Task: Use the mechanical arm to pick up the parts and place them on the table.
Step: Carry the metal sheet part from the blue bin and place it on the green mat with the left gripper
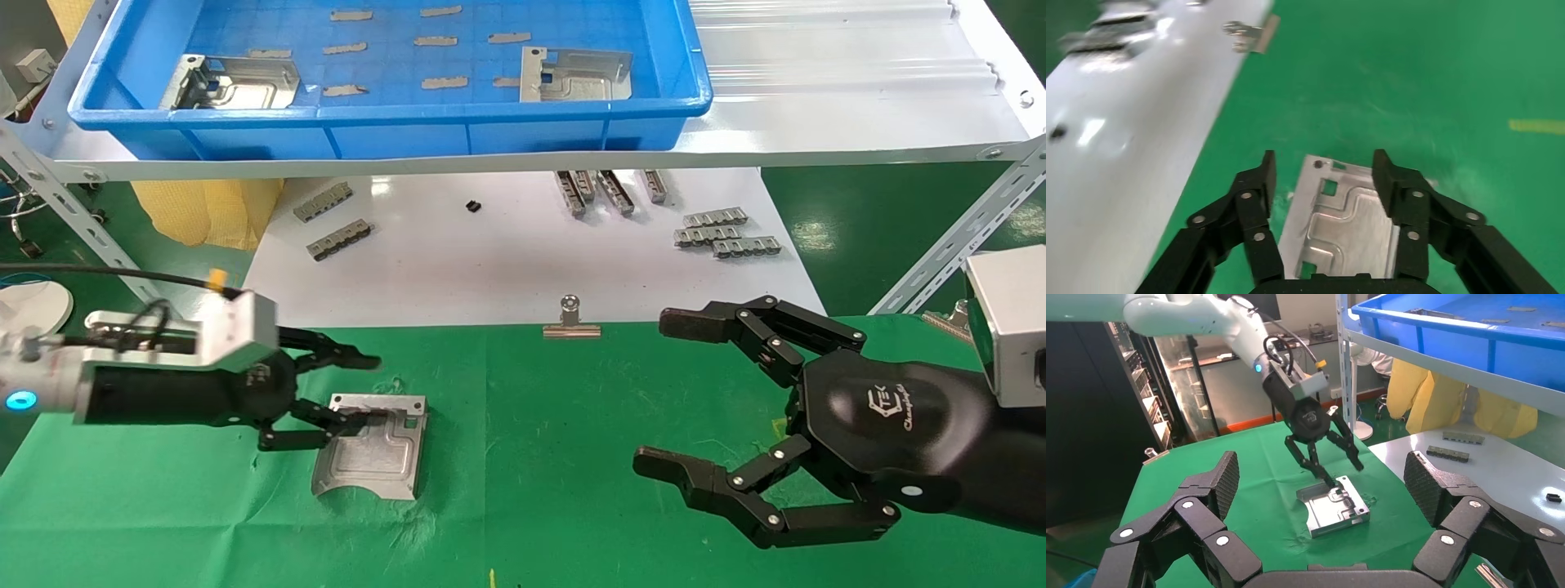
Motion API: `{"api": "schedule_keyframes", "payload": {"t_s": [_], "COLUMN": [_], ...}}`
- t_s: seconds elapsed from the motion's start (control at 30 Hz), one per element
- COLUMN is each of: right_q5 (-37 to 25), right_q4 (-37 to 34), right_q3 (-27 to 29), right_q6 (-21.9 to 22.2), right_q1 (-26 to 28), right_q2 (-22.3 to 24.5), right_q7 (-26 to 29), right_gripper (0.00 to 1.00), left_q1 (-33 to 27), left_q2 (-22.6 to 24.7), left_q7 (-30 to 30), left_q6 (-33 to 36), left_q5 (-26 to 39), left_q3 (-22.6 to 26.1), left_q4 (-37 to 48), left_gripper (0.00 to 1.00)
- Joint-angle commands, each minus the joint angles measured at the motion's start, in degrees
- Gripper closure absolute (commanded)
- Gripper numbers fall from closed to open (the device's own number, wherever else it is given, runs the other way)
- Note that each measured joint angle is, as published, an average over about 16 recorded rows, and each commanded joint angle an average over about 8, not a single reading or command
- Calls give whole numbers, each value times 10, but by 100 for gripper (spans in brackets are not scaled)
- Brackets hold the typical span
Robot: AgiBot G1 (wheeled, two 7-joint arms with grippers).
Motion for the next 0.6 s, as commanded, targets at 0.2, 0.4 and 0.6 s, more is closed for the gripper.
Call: {"api": "schedule_keyframes", "payload": {"t_s": [0.2, 0.4, 0.6], "right_q5": [0, 0, 0], "right_q4": [0, 0, 0], "right_q3": [0, 0, 0], "right_q6": [0, 0, 0], "right_q1": [0, 0, 0], "right_q2": [0, 0, 0], "right_q7": [0, 0, 0], "right_gripper": [0, 0, 0], "left_q1": [8, 11, 42], "left_q2": [-9, -10, -28], "left_q7": [-13, -16, -49], "left_q6": [6, 4, 0], "left_q5": [-19, -18, -44], "left_q3": [-13, -12, -32], "left_q4": [15, -1, -59], "left_gripper": [0, 0, 0]}}
